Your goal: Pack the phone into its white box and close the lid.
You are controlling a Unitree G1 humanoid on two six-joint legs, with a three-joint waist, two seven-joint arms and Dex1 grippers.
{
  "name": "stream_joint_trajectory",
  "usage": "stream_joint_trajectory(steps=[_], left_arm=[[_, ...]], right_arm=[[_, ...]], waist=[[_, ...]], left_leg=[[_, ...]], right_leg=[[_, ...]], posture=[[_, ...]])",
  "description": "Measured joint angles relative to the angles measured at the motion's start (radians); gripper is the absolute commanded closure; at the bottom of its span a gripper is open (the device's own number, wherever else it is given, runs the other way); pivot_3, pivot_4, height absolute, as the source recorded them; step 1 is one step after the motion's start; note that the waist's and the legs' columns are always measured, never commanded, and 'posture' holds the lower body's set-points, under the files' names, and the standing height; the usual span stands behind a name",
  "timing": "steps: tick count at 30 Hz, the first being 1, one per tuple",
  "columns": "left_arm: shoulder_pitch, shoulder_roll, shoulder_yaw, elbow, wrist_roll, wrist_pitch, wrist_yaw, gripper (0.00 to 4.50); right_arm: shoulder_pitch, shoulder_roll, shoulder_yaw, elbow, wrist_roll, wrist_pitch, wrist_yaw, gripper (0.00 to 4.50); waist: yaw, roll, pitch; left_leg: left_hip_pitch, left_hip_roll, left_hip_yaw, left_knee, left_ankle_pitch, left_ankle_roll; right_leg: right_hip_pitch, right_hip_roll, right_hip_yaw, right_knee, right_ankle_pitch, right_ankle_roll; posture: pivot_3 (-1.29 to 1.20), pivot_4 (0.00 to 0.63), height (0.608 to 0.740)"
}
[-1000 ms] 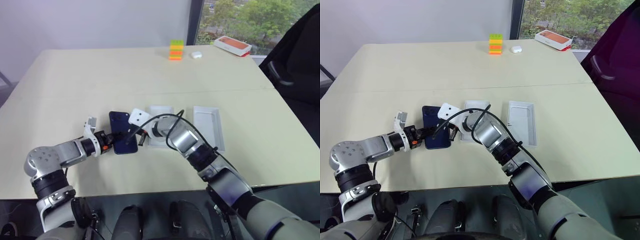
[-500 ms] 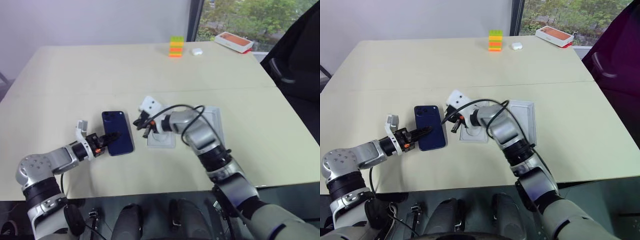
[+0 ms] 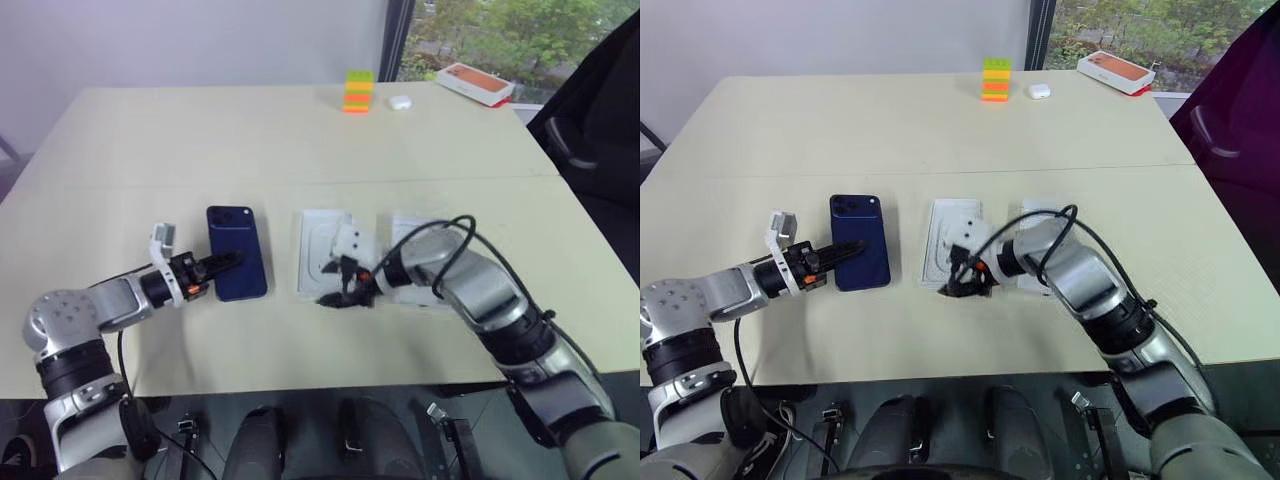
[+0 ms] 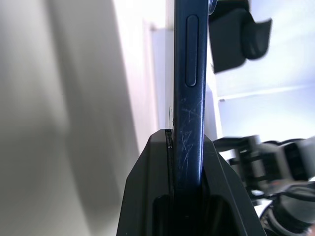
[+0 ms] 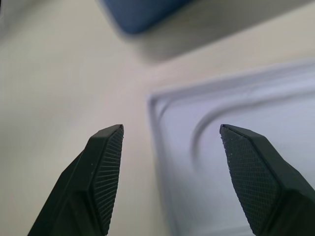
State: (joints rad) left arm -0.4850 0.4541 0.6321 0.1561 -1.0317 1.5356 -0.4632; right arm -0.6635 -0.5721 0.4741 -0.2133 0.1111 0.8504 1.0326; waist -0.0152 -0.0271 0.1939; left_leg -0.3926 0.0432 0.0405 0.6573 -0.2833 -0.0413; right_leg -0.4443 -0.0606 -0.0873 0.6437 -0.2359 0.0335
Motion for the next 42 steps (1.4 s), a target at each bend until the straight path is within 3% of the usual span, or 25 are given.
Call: stream_joint_trajectory(steps=[15, 18, 22, 36, 42], left_arm=[[-0.015, 0.015, -0.02, 0.0, -0.005, -0.008, -0.013, 4.5], [-0.015, 0.015, -0.021, 0.0, -0.005, -0.014, -0.012, 4.5], [-0.015, 0.014, -0.021, 0.0, -0.008, -0.012, -0.011, 4.5], [-0.004, 0.025, -0.06, -0.097, -0.051, -0.012, -0.027, 4.5], [-0.074, -0.032, -0.055, -0.087, -0.096, 0.043, 0.039, 4.5]], right_arm=[[-0.006, 0.032, 0.06, 0.043, -0.095, -0.104, -0.064, 1.24], [-0.007, 0.032, 0.07, 0.043, -0.105, -0.118, -0.059, 2.08], [-0.012, 0.03, 0.079, 0.037, -0.128, -0.136, -0.054, 3.97], [0.095, -0.001, 0.069, -0.069, -0.138, -0.21, -0.043, 3.97], [0.105, 0.002, 0.09, -0.065, -0.154, -0.29, -0.026, 3.97]], waist=[[0.002, -0.001, 0.0], [0.001, -0.001, 0.0], [0.002, -0.001, 0.0], [0.002, -0.001, 0.0], [0.001, -0.002, 0.0]], left_leg=[[0.0, 0.0, 0.0, 0.004, 0.0, 0.0], [0.0, 0.0, 0.0, 0.004, 0.0, 0.0], [0.001, 0.0, 0.0, 0.006, 0.0, 0.0], [0.001, 0.0, -0.001, 0.006, 0.0, 0.0], [0.002, 0.0, -0.002, 0.007, 0.0, 0.0]], right_leg=[[0.001, -0.001, 0.0, 0.001, 0.0, 0.0], [0.001, 0.0, 0.0, 0.002, 0.0, 0.0], [0.002, 0.0, 0.0, 0.002, 0.0, 0.0], [0.004, 0.0, 0.0, 0.002, 0.0, 0.0], [0.004, 0.0, 0.0, 0.003, 0.0, 0.0]], posture=[[0.0, 0.15, 0.74], [0.0, 0.15, 0.74], [0.0, 0.15, 0.74], [0.0, 0.15, 0.74], [0.0, 0.15, 0.74]])
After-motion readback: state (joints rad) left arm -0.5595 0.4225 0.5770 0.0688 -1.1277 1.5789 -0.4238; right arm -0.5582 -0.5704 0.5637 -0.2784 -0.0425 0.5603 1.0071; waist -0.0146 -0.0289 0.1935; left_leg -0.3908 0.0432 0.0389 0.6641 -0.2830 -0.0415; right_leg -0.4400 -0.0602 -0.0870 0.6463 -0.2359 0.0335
